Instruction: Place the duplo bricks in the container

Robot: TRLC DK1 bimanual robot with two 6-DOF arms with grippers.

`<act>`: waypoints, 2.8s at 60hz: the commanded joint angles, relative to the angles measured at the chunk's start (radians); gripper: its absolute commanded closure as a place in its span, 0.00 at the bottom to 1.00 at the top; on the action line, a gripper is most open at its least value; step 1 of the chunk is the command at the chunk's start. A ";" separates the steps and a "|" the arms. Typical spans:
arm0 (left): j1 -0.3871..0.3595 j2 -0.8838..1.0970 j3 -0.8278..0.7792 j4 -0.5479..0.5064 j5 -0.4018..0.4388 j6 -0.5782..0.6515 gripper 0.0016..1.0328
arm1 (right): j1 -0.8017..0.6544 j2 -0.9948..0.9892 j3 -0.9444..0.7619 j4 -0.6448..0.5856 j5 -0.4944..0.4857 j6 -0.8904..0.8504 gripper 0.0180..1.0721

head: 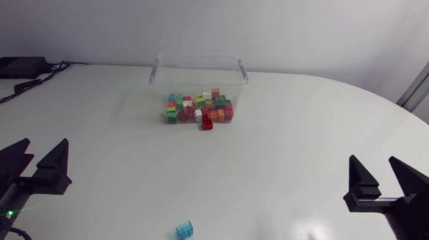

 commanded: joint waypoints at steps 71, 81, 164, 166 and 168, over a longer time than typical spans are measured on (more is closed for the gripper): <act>-0.388 0.972 0.658 -0.456 -0.030 0.055 0.07 | 0.068 0.526 0.352 -0.017 -0.006 -0.015 0.04; -0.505 1.209 0.764 -0.563 0.008 0.125 0.06 | 0.089 0.654 0.412 -0.081 -0.009 0.014 0.04; -0.924 1.730 0.902 -0.621 0.107 0.096 0.52 | 0.227 1.266 0.730 -0.299 -0.164 -0.101 0.04; -0.922 1.730 0.900 -0.620 0.111 0.096 0.54 | 0.227 1.266 0.730 -0.296 -0.164 -0.103 0.04; -0.919 1.732 0.900 -0.620 0.114 0.098 0.55 | 0.227 1.266 0.728 -0.295 -0.164 -0.103 0.04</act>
